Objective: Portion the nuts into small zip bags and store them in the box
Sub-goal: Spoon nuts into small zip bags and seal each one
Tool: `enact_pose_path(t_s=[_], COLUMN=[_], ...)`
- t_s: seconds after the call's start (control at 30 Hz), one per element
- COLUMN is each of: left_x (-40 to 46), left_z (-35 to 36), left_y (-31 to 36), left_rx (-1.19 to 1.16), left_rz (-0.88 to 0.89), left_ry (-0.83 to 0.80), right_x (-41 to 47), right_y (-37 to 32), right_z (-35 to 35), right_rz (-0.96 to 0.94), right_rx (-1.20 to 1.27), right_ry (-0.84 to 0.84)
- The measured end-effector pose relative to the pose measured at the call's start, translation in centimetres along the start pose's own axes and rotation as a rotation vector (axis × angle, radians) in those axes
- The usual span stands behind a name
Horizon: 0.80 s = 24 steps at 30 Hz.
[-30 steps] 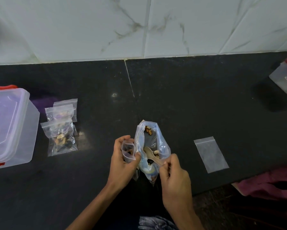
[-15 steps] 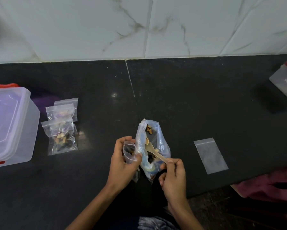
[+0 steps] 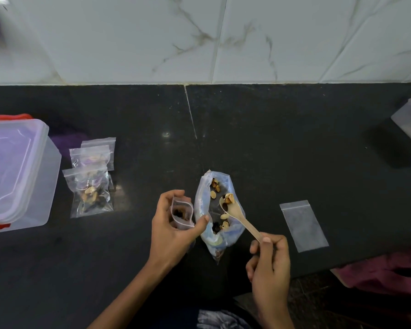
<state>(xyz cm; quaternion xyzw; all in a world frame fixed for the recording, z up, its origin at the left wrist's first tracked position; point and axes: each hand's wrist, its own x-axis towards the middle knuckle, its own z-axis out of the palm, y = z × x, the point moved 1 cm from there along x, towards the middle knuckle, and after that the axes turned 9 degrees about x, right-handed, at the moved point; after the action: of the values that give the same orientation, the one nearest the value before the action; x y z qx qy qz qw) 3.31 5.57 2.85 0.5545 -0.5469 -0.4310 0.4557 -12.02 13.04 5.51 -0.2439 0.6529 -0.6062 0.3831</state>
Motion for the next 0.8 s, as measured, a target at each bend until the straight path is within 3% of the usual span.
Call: enact_pose_path(t_s=[0.17,0.4,0.8], left_x=[0.4,0.5,0.6], left_z=[0.1,0.5,0.4], left_y=[0.3,0.5,0.3], left_rx=[0.051,0.0,0.006], left_rz=[0.091,0.12,0.131], left_ry=[0.017,0.002,0.004], right_x=[-1.6,-2.4,-2.5], right_y=[-1.9,-2.5,-2.5], right_z=[0.2,1.6,2.2], right_rz=[-0.259,-0.844,-1.013], right_rx=[-0.03,-0.489,-0.444], right_ry=[-0.124,-0.278,-0.256])
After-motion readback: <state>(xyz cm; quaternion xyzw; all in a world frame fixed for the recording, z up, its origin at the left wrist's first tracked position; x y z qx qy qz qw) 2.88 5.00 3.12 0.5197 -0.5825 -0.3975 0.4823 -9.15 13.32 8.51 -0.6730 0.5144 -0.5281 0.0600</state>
